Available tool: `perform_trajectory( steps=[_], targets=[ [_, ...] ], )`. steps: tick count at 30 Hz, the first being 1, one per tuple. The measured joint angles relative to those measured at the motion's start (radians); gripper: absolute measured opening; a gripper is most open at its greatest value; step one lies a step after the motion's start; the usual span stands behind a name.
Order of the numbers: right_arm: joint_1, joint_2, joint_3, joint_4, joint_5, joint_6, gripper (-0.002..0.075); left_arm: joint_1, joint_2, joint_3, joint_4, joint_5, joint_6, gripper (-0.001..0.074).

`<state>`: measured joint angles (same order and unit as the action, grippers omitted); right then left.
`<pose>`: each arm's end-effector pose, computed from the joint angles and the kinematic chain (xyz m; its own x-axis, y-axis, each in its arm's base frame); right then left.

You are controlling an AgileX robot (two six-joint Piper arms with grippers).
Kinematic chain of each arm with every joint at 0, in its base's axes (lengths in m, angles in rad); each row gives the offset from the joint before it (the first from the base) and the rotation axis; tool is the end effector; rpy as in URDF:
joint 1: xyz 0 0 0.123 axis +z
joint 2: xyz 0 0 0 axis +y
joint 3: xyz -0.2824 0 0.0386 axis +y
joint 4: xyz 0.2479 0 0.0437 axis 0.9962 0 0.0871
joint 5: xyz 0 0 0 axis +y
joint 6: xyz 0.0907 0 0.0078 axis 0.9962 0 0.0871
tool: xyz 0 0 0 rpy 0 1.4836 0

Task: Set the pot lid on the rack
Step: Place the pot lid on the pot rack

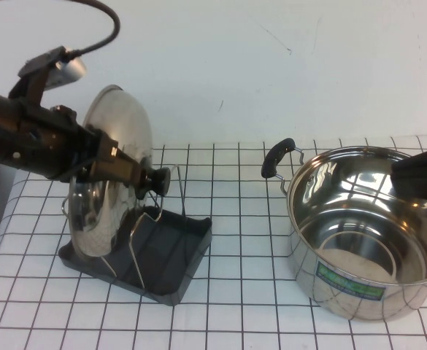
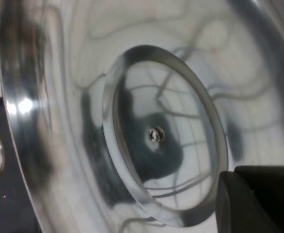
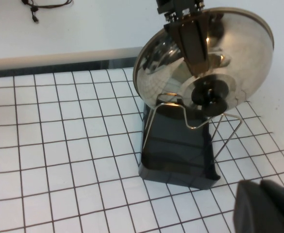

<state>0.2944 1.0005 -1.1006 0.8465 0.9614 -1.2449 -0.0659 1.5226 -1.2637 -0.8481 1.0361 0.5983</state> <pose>0.1585 0.1065 0.4108 0.0436 -0.4993 -0.8653 -0.8885 0.3767 -0.2621 0.3080 -0.0792 0.3267 -0.8148 0.1106 -0.5692 0.4533 0.7335 -0.5064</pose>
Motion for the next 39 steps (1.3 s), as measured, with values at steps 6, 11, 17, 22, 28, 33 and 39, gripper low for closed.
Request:
perform_trajectory(
  steps=[6,11,17,22,28,33,39],
  targets=[
    [0.0,0.0,0.0,0.0,-0.004,0.0,-0.0001,0.0,0.024,0.0,0.0,0.033,0.104,0.0112],
    [0.0,0.0,0.0,0.0,-0.004,0.0,-0.0001,0.0,0.025,0.0,0.015,0.042,0.164,0.0112],
    [0.0,0.0,0.0,-0.001,-0.004,0.0,-0.0001,0.0,0.026,0.0,0.052,0.049,0.182,0.0112],
    [0.0,0.0,0.0,-0.002,-0.006,-0.004,-0.0001,0.0,0.026,-0.002,0.061,0.049,0.189,0.0112],
    [0.0,0.0,0.0,-0.005,-0.006,-0.01,-0.0001,0.0,0.04,-0.003,0.061,0.066,0.236,0.0112],
    [0.0,0.0,0.0,-0.005,-0.008,-0.012,-0.0001,0.0,0.077,-0.003,0.061,0.089,0.265,0.0112],
    [0.0,0.0,0.0,-0.007,-0.008,-0.015,-0.0001,0.0,0.091,-0.003,0.049,0.089,0.265,0.0112]
  ],
)
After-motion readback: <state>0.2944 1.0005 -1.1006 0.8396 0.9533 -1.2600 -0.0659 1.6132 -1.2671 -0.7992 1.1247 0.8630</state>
